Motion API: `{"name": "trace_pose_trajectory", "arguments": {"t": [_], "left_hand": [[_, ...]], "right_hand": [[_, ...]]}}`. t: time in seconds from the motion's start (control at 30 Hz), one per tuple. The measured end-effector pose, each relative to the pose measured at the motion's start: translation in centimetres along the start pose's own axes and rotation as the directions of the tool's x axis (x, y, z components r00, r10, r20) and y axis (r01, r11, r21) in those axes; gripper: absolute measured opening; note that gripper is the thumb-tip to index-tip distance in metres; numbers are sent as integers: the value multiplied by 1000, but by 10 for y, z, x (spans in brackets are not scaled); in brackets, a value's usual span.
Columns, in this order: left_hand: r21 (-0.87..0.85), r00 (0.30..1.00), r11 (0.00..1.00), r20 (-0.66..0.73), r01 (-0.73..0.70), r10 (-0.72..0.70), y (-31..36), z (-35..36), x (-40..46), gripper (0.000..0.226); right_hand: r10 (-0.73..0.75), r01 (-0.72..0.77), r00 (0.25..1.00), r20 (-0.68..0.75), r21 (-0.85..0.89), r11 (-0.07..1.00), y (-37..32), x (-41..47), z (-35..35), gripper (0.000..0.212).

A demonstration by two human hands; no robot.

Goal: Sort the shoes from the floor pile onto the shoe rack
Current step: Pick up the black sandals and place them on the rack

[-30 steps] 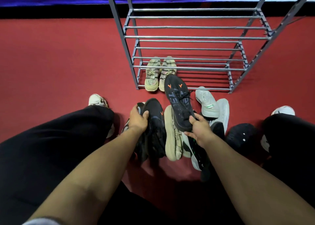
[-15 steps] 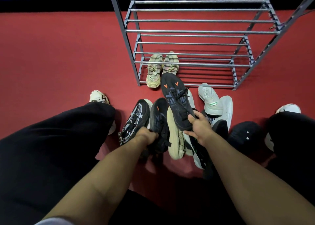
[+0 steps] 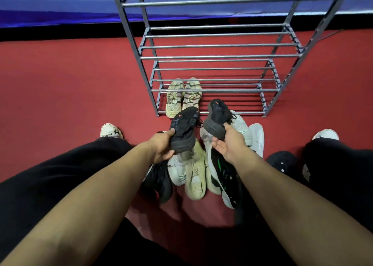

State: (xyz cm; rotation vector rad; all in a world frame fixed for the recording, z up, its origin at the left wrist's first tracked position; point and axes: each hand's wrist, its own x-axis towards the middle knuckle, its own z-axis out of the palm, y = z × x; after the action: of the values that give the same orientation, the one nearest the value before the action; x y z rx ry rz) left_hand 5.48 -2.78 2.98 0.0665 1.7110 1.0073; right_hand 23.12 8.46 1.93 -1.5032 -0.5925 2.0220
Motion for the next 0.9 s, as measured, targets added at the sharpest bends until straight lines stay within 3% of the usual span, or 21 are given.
{"name": "trace_pose_trajectory", "arguments": {"t": [0.1,0.27,0.4,0.7,0.9], "left_hand": [[-39,1000,999,12,-6,6,2,15,6,25],[-69,985,998,169,-15,26,16,49,23,15],[-90,978,996,206,-11,29,30,77,55,2],[-62,993,995,90,-73,79,55,136,160,12],[-46,988,992,93,-122,126,89,171,234,19]], "right_hand": [[-40,37,998,-54,-49,998,-24,5,-11,25],[-105,80,986,-128,-188,979,-51,35,-43,14],[-76,41,979,-187,-184,982,-69,71,-52,21],[-34,-14,979,-201,-232,973,-103,180,-40,14],[-100,20,963,-252,-301,953,-127,253,-37,31]]}}
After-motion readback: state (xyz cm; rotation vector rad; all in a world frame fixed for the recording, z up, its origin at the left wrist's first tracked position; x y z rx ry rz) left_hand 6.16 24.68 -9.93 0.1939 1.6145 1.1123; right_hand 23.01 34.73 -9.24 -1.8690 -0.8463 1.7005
